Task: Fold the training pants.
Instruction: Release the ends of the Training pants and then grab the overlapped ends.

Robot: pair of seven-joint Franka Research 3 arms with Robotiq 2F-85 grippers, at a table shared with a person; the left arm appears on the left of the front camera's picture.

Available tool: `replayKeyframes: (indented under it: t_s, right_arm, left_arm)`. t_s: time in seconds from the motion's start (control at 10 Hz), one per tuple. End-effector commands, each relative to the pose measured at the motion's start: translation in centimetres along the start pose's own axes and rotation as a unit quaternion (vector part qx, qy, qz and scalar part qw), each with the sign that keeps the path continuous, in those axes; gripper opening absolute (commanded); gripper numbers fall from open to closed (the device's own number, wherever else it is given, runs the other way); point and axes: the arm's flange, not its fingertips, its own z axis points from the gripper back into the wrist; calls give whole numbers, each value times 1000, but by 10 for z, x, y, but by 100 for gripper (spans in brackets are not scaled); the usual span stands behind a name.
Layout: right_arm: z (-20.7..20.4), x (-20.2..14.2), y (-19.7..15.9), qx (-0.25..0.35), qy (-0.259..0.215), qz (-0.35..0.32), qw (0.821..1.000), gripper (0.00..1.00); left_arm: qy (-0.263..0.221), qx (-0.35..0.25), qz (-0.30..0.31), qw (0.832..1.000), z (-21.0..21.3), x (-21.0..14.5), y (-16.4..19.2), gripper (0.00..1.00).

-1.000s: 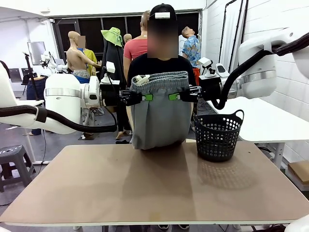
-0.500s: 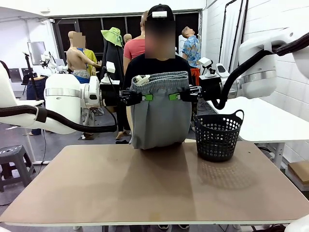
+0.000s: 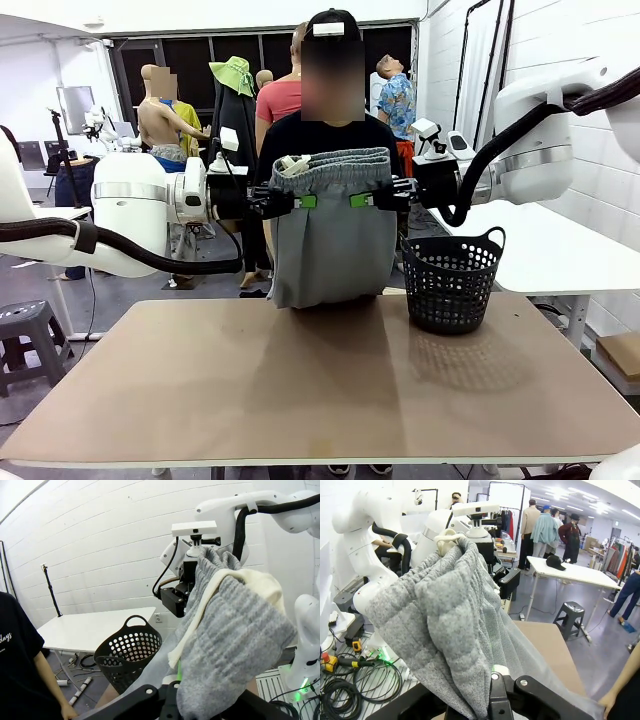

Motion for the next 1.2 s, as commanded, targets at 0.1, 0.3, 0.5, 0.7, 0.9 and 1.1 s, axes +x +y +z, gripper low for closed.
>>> replayKeyframes:
  t_s: [0.1, 0.3, 0.5, 0.7, 0.9, 1.1]
  right_arm:
    - [-1, 2, 4, -5, -5, 0, 1000, 0]
    - [-1, 2, 4, -5, -5, 0, 1000, 0]
    - [-1, 2, 4, -5, -5, 0, 1000, 0]
    - [-1, 2, 4, -5, -5, 0, 1000, 0]
    - [-1, 2, 4, -5, -5, 0, 1000, 0]
    - [-1, 2, 4, -5, -5, 0, 1000, 0]
  left_arm:
    - [-3, 6, -1, 1000, 0, 4, -1, 0]
    - [-3, 6, -1, 1000, 0, 4, -1, 0]
    - [-3, 6, -1, 1000, 0, 4, -1, 0]
    - [-3, 6, -1, 1000, 0, 4, -1, 0]
    - [-3, 6, -1, 1000, 0, 4, -1, 0]
    - [-3, 6, -1, 1000, 0, 4, -1, 0]
